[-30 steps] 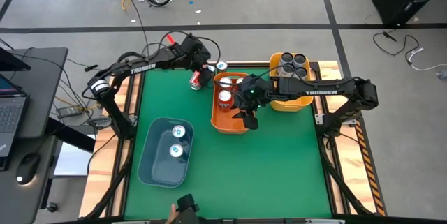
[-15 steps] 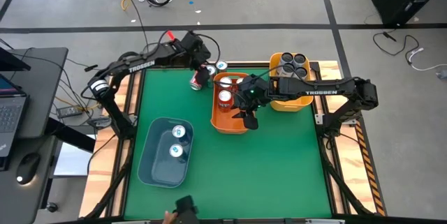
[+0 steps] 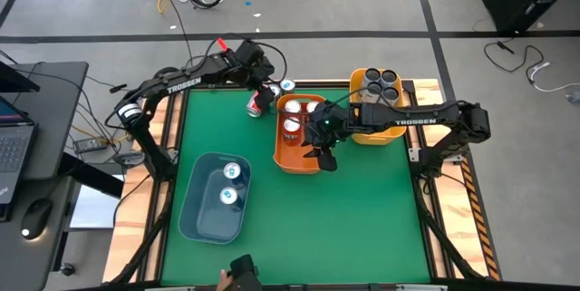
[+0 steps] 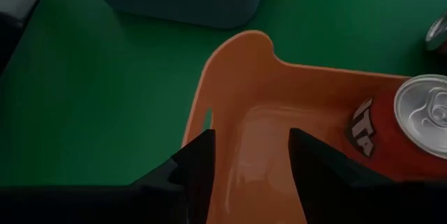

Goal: Sort soda cans
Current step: Put the blue soda can into the blue bin

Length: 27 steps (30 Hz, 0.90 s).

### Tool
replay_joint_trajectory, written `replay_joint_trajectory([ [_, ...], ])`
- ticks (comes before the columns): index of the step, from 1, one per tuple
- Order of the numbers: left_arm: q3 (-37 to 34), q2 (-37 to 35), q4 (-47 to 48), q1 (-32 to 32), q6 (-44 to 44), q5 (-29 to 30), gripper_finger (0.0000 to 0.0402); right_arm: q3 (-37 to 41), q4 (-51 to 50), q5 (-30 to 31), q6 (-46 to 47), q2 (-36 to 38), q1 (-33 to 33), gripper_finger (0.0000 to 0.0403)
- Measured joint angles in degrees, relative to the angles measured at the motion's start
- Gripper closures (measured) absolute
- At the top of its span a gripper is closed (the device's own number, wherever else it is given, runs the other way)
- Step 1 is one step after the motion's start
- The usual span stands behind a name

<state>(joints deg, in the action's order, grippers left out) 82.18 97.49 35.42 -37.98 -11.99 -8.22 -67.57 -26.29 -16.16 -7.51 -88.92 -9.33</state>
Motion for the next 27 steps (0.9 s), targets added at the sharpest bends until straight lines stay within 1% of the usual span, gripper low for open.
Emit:
replay_joint_trajectory([
  [7,0.0,3.1,0.6,0.2,-2.5,1.8,0.0081,0.0,0.9,0.0,0.0,0.0,0.7,0.0235],
  [13,0.0,3.0,0.8,0.2,-2.7,6.8,0.008,0.0,0.9,0.0,0.0,0.0,1.4,0.0234],
  [27,0.0,3.0,0.8,0.2,-4.3,6.0,0.008,0.0,0.8,0.0,-0.1,0.0,1.4,0.0234],
])
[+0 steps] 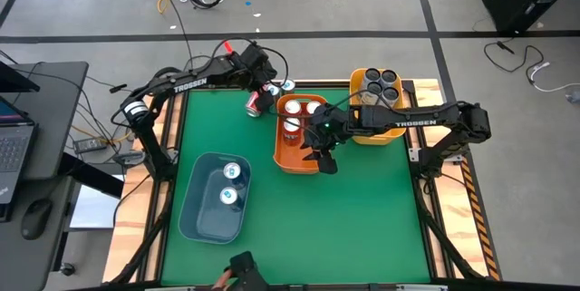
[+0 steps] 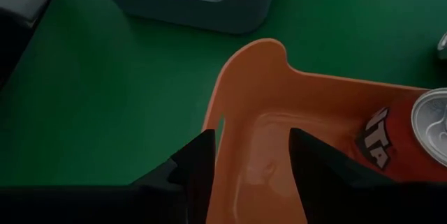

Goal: Sort soda cans
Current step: Put the blue soda can into the blue bin

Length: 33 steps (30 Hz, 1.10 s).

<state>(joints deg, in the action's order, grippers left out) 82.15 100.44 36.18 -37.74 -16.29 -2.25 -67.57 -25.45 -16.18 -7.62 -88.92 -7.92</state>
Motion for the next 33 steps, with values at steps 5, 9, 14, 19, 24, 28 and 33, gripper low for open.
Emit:
replay_joint_trajectory([
  [5,0.0,0.0,-0.9,-0.3,-0.4,-1.7,0.008,0.0,0.1,0.0,0.1,0.0,0.0,0.0233],
  [9,0.0,1.2,-1.8,-1.2,-1.5,-4.8,0.008,0.0,0.4,0.0,0.3,0.0,0.0,0.0234],
  [14,0.0,2.4,-2.5,-1.6,-1.5,-7.1,0.008,0.0,1.0,0.0,0.3,0.0,0.1,0.0233],
  [19,0.0,3.3,-5.5,-1.5,-1.6,-7.4,0.008,0.0,1.8,0.0,0.1,0.0,0.1,0.0236],
  [24,0.0,5.0,-5.7,-1.4,-2.0,-7.4,0.0081,0.0,1.8,0.0,0.0,0.0,0.5,0.0235],
  [28,0.0,5.8,-4.9,-1.2,-3.1,-6.3,0.0094,0.0,1.9,0.0,0.0,0.0,0.7,0.0236],
  [33,0.0,5.8,-6.4,-1.3,-3.0,-4.1,0.016,0.0,2.4,0.0,0.0,0.0,0.8,0.0238],
])
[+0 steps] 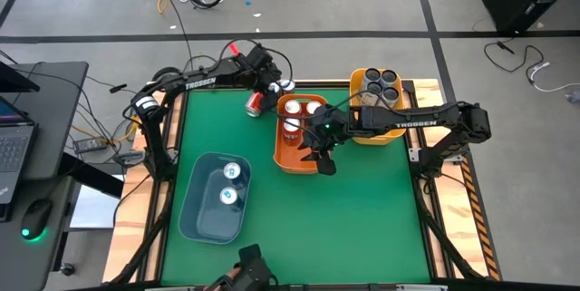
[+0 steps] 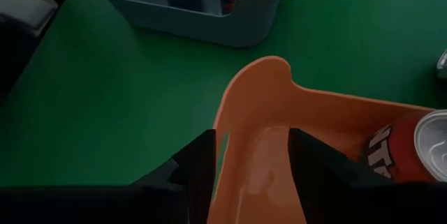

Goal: Sort soda cans
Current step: Put the blue soda can into the blue bin

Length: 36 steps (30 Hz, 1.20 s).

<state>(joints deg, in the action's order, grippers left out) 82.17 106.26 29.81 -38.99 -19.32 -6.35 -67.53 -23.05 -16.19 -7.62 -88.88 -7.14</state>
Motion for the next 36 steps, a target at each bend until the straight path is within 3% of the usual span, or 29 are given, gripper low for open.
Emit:
replay_joint_trajectory([
  [2,0.1,0.0,0.2,-0.3,0.0,0.2,0.0178,0.0,0.3,0.0,0.0,0.0,0.0,0.0237],
  [8,0.5,-1.0,1.8,-0.4,0.0,1.6,0.0178,0.0,0.3,0.0,0.1,0.0,0.0,0.0239],
  [17,9.8,-5.8,13.9,-0.4,2.9,2.4,0.0178,0.0,0.5,0.0,0.0,0.0,0.0,0.0241],
  [23,11.1,-13.0,21.5,0.3,9.4,0.5,0.0178,0.0,1.1,0.0,-0.1,0.0,0.0,0.0243],
  [30,11.1,-23.2,30.9,6.9,17.1,5.8,0.0178,0.0,2.5,0.0,-0.5,0.0,0.0,0.0245],
  [36,11.1,-31.3,40.8,16.0,29.4,14.0,0.0178,0.0,4.5,0.0,0.0,0.0,0.3,0.0245],
])
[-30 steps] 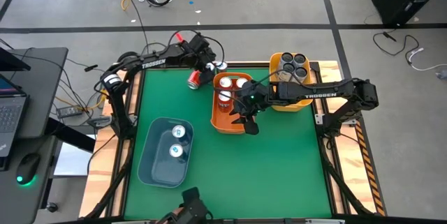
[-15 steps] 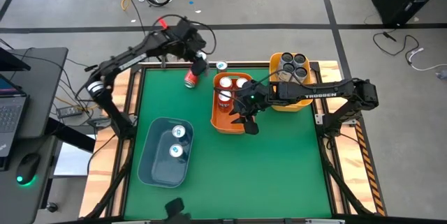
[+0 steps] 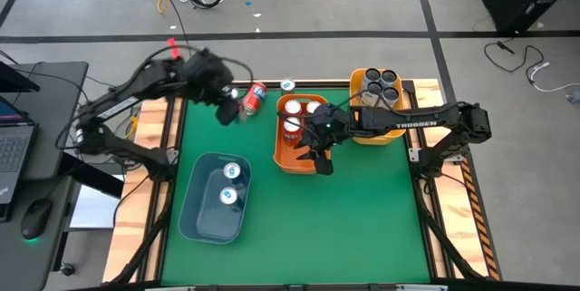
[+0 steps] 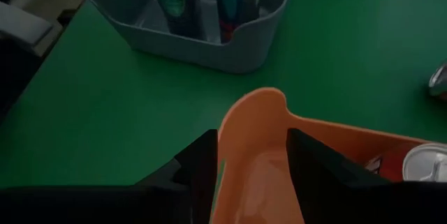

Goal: Sort soda cans
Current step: Put the blue soda can into the blue bin

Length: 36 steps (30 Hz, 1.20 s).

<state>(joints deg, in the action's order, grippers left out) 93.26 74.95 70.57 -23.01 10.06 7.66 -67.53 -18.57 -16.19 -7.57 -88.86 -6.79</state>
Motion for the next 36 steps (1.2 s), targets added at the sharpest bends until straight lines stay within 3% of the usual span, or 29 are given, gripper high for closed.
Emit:
replay_joint_trajectory([
  [10,-2.3,-8.3,14.3,16.0,25.5,9.9,0.0178,1.4,5.1,0.0,3.6,0.0,3.0,0.0249],
  [15,-9.9,-13.4,14.5,23.5,37.2,14.6,0.0178,3.7,10.2,0.1,6.5,0.0,4.4,0.025],
  [19,-17.8,-18.0,12.0,28.7,44.5,15.9,0.0178,3.8,10.5,4.1,8.0,0.0,5.8,0.0249],
  [25,-26.2,-20.0,9.4,36.6,49.7,17.2,0.0178,3.8,12.4,6.1,9.0,0.0,7.6,0.0252],
  [36,-31.1,-16.7,6.7,48.3,53.1,18.4,0.0178,3.8,13.5,8.7,11.4,0.0,9.5,0.0254],
])
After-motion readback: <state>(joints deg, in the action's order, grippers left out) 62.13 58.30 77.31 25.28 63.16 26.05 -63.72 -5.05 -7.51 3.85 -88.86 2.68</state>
